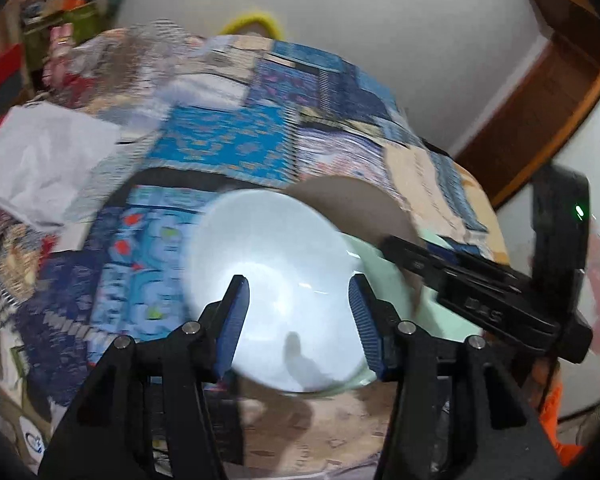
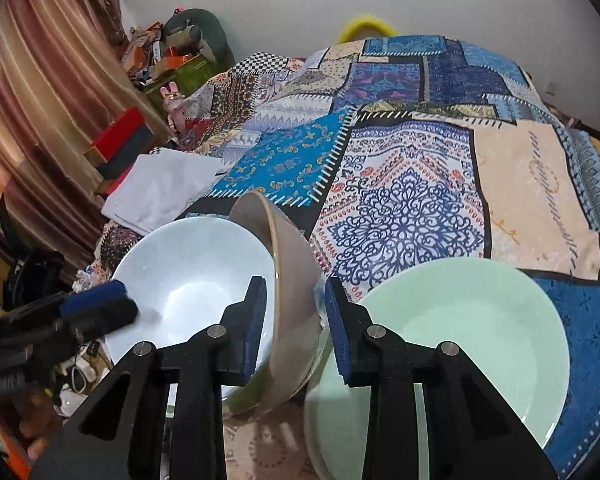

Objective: Organize plates and bowls

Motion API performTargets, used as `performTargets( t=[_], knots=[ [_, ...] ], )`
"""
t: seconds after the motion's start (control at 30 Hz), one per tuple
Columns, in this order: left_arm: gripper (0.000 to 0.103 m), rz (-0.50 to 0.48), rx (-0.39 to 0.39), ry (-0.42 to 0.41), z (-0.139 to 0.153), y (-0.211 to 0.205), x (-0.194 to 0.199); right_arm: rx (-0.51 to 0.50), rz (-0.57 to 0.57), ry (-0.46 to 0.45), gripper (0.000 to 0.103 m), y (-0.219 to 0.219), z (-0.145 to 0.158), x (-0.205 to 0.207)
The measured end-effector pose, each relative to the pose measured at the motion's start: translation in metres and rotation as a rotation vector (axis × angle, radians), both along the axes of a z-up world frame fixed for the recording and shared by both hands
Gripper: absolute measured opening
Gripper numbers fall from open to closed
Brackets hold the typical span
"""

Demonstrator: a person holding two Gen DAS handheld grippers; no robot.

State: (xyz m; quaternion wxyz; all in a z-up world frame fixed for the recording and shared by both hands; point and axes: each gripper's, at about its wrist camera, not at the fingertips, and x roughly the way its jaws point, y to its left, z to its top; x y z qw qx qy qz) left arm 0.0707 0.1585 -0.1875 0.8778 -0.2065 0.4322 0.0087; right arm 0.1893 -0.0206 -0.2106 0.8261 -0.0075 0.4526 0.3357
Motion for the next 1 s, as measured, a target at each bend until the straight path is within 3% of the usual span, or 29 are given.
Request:
performTargets(
  t=[0.17, 0.27, 0.43, 0.67, 0.93, 1.0],
  knots=[
    [0.05, 0.071, -0.03, 0.003, -0.001, 0.028, -0.012, 0.003, 0.012, 0.013, 0.028, 0.001, -0.002, -0.002],
    [0.051, 0.115, -0.008, -0.001, 0.001, 0.036, -0.019, -0.016, 0.004, 0.005, 0.028, 0.002, -0.005, -0.002],
    [0.051, 0.126, -0.029, 0.028, -0.006, 0.045, -0.018, -0.002, 0.001, 0.029, 0.028, -0.001, -0.008, 0.001],
    [0.051, 0.078, -0.058, 0.118, -0.035, 0.036, -0.009, 0.006, 0.006, 0.028, 0.028, -0.002, -0.009, 0.001],
    [0.051, 0.027, -0.154, 0.157, -0.056, 0.025, -0.009, 0.04, 0.004, 0.054, 0.028, -0.005, -0.013, 0.004],
    [0.045, -0.001, -0.175, 0.162, -0.061, 0.02, -0.008, 0.06, 0.004, 0.071, 0.028, -0.007, -0.015, 0.006]
  ],
)
